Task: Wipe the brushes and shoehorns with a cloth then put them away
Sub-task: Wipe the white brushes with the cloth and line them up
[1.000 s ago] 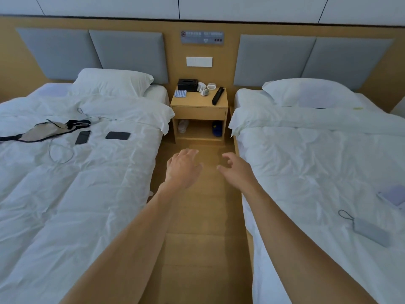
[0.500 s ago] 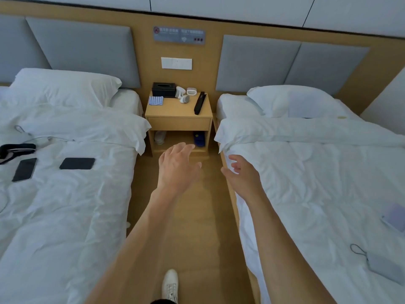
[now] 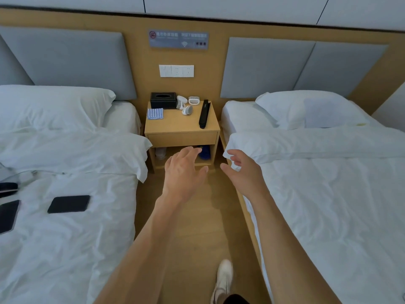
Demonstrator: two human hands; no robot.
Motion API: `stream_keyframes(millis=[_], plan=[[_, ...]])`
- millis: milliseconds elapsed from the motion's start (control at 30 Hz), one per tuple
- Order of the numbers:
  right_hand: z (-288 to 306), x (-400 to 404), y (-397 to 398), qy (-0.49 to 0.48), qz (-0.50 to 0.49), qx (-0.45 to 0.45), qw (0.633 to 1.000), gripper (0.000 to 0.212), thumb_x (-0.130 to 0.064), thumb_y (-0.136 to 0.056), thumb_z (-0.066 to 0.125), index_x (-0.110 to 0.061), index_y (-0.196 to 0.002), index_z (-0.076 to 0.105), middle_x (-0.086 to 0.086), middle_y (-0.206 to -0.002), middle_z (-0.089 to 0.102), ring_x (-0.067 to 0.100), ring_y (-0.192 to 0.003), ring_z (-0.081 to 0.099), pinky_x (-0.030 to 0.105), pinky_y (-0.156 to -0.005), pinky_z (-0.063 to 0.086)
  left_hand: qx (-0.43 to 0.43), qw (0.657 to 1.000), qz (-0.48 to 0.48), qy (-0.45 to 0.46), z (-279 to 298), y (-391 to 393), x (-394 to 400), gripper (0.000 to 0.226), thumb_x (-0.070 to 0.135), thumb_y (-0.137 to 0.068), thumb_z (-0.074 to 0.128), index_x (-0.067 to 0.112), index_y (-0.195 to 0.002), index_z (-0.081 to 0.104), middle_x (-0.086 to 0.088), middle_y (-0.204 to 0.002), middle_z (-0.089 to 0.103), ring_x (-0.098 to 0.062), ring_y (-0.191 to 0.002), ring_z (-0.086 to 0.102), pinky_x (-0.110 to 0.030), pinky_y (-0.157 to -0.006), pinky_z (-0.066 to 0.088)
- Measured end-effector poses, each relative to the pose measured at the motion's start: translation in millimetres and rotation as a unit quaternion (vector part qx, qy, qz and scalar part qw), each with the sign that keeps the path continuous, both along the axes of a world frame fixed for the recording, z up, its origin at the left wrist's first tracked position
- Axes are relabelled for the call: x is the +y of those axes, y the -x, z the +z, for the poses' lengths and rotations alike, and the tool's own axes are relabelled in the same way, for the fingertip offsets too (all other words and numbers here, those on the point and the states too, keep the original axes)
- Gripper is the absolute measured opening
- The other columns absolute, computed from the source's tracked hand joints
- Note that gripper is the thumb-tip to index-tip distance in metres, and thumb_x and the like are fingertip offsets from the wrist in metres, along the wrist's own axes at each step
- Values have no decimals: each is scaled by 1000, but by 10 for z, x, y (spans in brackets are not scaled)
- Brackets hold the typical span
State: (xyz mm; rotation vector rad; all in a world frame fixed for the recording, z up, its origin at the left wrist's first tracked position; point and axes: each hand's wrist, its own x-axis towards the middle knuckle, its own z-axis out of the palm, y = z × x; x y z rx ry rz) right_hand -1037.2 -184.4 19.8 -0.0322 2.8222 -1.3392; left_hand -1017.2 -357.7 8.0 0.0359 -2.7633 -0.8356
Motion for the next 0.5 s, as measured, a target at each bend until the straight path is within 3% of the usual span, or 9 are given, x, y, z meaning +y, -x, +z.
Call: stream_keyframes(millis=[500], plan=[[-141,-466,2805,-28,86,-43,995,51,-33,-96,61,-30,-144,44,-1,-145,54,20,-130,52,35,-101,47,-57,993,62,78,-23,2552,-305,60,45,-89,62,34,-143,38,3,-152,40,-24,-139,38,-52,-115,28]])
